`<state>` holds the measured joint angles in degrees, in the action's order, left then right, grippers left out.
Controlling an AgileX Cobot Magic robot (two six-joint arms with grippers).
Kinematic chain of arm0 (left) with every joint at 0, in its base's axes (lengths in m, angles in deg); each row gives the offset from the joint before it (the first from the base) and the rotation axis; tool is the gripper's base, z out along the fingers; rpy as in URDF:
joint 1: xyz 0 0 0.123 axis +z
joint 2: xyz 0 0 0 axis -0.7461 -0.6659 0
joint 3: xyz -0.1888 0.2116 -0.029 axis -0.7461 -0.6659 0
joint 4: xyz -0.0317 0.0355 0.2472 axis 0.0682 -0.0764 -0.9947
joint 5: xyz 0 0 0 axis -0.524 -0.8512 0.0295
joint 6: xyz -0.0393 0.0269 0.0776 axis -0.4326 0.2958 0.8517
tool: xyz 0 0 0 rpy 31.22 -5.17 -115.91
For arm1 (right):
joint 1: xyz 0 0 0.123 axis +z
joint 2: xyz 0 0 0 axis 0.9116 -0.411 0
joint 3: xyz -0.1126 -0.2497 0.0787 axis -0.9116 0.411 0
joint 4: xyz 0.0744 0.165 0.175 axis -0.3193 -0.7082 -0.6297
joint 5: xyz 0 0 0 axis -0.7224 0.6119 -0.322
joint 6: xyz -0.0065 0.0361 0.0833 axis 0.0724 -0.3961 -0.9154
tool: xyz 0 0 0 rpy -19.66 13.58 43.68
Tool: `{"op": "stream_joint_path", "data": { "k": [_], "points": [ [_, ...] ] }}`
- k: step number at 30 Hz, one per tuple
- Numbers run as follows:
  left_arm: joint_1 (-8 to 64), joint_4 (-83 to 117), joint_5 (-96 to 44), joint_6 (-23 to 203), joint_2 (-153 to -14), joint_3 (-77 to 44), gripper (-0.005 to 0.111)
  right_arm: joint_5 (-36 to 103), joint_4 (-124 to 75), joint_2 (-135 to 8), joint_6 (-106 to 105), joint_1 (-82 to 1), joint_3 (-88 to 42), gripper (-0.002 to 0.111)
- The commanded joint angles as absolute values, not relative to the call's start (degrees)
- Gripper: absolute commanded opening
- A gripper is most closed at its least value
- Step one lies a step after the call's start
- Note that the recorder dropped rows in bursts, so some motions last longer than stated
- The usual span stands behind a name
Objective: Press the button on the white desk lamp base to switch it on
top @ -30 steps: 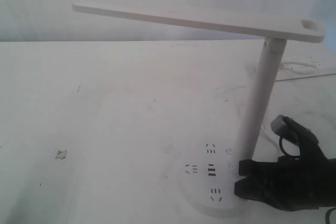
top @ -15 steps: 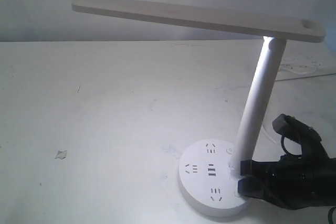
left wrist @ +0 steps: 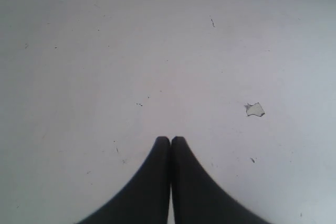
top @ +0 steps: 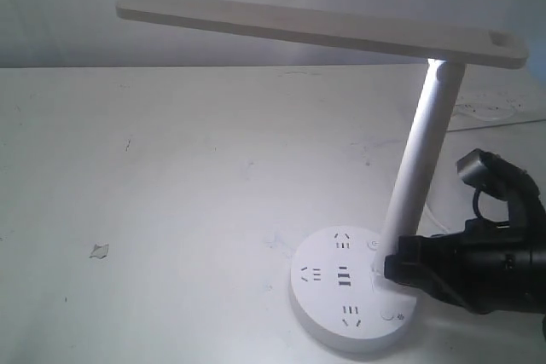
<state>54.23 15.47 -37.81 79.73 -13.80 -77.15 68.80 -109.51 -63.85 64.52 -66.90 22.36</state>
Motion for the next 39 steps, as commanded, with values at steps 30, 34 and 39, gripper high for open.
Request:
{"op": "stream_joint_path", "data": {
  "k": [30, 34, 39],
  "points": [
    [53.8, 15.5, -37.6, 79.7, -13.6, -77.3, 0.0, 48.5, -78.9, -16.0, 61.6, -65.6, 32.6, 0.0],
    [53.8, 15.5, -37.6, 79.7, -13.6, -77.3, 0.0, 47.3, -81.3, -5.6, 58.7, -65.6, 40.3, 0.0],
    [53.8, 15.5, -37.6, 79.7, -13.6, -77.3, 0.0, 47.9, -81.2, 2.3, 56.6, -65.7, 42.3, 0.0]
  ]
}}
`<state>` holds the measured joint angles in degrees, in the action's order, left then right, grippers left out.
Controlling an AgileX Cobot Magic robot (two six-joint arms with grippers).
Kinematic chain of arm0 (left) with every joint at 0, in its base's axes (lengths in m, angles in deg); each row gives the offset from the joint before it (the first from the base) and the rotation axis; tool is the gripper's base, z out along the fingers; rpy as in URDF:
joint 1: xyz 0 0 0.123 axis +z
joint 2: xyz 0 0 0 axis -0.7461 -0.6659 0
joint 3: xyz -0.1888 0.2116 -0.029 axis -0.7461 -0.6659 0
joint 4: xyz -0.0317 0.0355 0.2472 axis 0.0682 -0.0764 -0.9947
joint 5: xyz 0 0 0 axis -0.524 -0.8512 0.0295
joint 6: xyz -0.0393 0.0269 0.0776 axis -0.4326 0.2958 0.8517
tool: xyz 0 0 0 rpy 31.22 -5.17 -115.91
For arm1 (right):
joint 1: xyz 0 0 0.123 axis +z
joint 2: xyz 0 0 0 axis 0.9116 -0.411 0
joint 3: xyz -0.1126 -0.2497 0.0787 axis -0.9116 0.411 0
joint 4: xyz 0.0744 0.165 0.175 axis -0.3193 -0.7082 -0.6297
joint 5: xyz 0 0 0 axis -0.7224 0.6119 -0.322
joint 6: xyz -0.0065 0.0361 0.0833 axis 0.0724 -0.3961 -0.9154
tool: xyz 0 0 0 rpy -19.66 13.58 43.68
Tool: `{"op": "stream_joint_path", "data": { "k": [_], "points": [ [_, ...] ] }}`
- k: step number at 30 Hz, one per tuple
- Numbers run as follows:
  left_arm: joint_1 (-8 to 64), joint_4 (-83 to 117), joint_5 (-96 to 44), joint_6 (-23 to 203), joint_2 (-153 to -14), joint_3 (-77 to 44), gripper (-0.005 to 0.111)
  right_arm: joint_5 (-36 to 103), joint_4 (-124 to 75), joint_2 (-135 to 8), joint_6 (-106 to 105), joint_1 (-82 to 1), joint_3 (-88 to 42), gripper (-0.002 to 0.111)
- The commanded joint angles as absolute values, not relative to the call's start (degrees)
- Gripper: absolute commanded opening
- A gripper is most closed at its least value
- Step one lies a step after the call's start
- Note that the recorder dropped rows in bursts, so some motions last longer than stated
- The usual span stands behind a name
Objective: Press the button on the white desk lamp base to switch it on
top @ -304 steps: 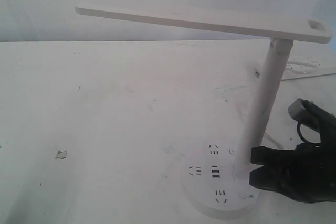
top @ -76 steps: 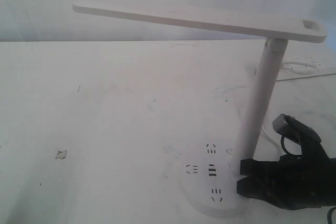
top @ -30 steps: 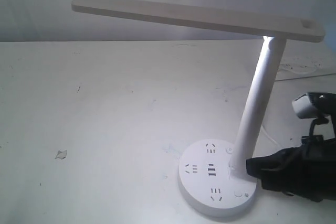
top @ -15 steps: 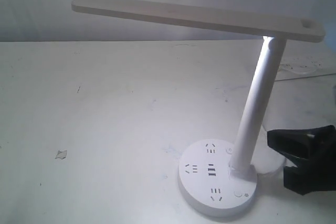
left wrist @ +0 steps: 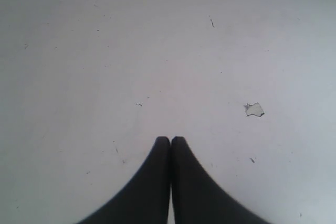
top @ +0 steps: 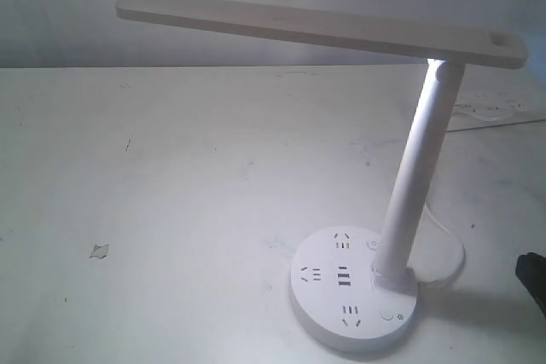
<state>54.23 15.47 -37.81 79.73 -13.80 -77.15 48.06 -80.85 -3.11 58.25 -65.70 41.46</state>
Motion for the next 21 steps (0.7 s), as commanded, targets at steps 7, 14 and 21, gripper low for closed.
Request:
{"op": "stream_joint_path", "data": {
  "k": [7, 14, 21],
  "points": [
    [53.8, 15.5, -37.6, 79.7, -13.6, -77.3, 0.0, 44.2, -67.1, 4.8, 38.6, -65.7, 42.3, 0.0],
    [53.8, 15.5, -37.6, 79.7, -13.6, -77.3, 0.0, 50.6, -15.6, 5.4, -16.5, -65.7, 42.3, 0.0],
    [53.8, 15.5, -37.6, 79.7, -13.6, -77.3, 0.0, 51.3, -18.5, 8.3, -4.1, -65.7, 42.3, 0.0]
  ]
}}
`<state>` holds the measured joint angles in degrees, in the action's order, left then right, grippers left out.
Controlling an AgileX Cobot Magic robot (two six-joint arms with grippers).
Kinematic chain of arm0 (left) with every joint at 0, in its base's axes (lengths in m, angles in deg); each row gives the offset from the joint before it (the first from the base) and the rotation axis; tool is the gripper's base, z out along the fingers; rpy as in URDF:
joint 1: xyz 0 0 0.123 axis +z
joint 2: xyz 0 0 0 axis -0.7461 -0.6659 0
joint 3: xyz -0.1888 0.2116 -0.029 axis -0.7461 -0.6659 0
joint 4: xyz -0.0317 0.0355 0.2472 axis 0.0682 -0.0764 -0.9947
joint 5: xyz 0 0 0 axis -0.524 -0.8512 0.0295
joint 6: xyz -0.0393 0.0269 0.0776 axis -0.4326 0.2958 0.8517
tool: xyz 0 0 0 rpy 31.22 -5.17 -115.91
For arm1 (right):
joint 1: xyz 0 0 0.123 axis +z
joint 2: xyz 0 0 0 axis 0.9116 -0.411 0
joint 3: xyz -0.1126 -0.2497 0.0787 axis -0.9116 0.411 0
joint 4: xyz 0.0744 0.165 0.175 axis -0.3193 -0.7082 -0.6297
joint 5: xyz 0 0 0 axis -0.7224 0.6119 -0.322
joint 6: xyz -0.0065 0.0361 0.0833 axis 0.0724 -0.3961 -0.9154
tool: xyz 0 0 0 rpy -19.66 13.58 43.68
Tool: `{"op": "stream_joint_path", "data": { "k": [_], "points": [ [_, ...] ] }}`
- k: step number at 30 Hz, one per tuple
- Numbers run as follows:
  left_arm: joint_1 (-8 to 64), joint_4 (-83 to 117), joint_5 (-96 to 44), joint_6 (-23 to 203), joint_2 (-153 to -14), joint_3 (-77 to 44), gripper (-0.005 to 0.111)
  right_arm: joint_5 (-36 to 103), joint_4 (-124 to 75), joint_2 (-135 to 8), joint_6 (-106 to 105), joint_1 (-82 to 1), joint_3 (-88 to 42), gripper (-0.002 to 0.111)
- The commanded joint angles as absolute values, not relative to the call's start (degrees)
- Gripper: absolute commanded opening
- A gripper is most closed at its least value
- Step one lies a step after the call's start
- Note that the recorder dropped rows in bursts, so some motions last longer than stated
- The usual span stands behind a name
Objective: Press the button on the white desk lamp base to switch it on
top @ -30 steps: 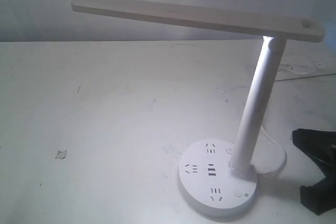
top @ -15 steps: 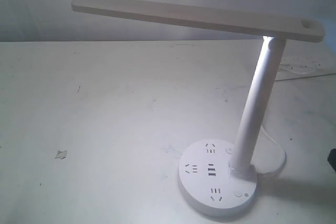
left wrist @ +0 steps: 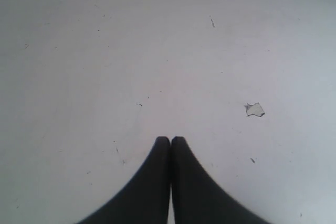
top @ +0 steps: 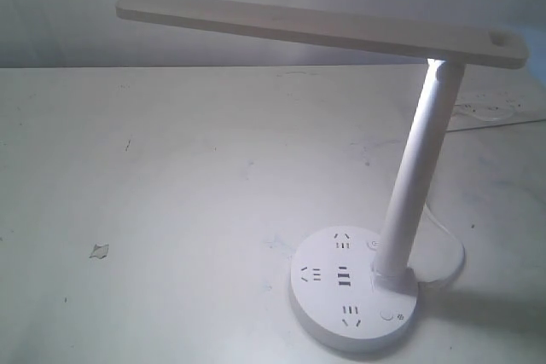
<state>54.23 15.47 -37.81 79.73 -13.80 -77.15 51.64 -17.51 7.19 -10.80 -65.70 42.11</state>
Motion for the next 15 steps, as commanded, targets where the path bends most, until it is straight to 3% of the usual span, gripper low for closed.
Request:
{"op": "stream_joint_path", "data": {
  "k": [1, 15],
  "points": [
    [53.8, 15.5, -37.6, 79.7, -13.6, -77.3, 0.0, 51.3, -20.3, 8.3, -2.4, -65.7, 42.3, 0.0],
    [53.8, 15.5, -37.5, 79.7, -13.6, -77.3, 0.0, 51.9, -26.2, 8.3, 4.6, -65.7, 42.3, 0.0]
  ]
}}
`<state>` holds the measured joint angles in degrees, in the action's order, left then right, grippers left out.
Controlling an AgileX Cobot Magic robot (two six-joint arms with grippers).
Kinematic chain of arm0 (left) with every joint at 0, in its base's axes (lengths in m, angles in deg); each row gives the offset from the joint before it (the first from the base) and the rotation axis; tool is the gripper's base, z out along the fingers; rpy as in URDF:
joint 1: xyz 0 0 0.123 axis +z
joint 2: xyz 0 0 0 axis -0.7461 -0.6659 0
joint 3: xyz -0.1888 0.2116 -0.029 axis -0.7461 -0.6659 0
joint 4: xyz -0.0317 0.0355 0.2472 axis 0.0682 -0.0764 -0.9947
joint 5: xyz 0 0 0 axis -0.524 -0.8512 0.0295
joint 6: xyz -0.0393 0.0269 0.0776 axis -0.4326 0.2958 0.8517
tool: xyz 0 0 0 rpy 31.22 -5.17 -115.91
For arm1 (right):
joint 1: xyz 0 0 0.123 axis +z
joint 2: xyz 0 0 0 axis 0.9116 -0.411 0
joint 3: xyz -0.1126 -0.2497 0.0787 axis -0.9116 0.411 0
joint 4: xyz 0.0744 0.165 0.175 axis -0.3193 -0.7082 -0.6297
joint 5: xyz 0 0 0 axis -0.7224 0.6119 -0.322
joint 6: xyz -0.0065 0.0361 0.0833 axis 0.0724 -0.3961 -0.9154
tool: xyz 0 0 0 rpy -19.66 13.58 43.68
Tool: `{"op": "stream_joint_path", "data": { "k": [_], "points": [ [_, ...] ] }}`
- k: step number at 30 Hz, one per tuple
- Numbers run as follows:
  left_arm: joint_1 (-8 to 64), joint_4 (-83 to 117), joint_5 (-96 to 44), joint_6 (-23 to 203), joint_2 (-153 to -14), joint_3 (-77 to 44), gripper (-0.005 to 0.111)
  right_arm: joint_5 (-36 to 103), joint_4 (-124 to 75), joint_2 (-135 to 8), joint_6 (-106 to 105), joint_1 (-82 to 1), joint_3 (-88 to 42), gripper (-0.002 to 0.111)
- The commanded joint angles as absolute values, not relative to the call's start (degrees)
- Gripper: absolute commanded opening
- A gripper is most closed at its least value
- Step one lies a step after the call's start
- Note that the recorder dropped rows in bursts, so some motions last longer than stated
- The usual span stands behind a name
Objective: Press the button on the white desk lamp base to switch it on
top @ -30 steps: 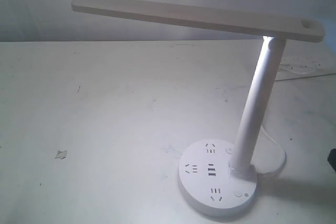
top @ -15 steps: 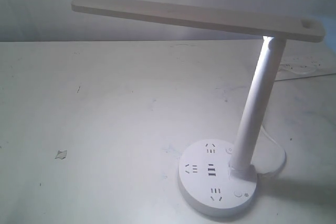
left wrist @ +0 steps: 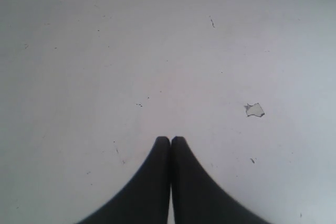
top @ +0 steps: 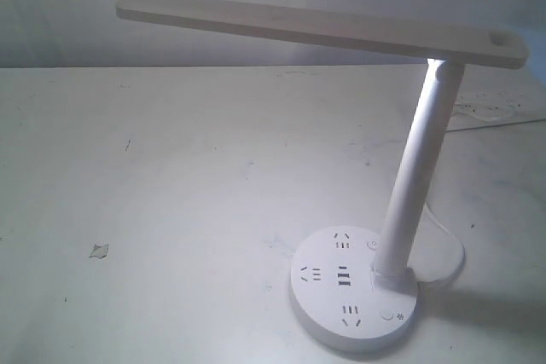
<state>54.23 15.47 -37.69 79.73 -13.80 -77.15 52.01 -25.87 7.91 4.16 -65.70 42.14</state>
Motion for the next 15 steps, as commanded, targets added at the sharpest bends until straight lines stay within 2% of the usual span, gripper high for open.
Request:
{"op": "stream_joint_path", "data": {
  "k": [1, 10, 15],
  "points": [
    [53.8, 15.5, -37.5, 79.7, -13.6, -77.3, 0.0, 51.9, -26.2, 8.3, 4.6, -65.7, 42.3, 0.0],
    [53.8, 15.5, -37.5, 79.7, -13.6, -77.3, 0.0, 52.8, -26.2, 8.3, 4.6, -65.7, 42.3, 0.0],
    [53.8, 15.5, -37.5, 79.7, -13.6, -77.3, 0.0, 52.4, -12.7, 8.3, 4.9, -65.7, 42.3, 0.0]
  ]
}}
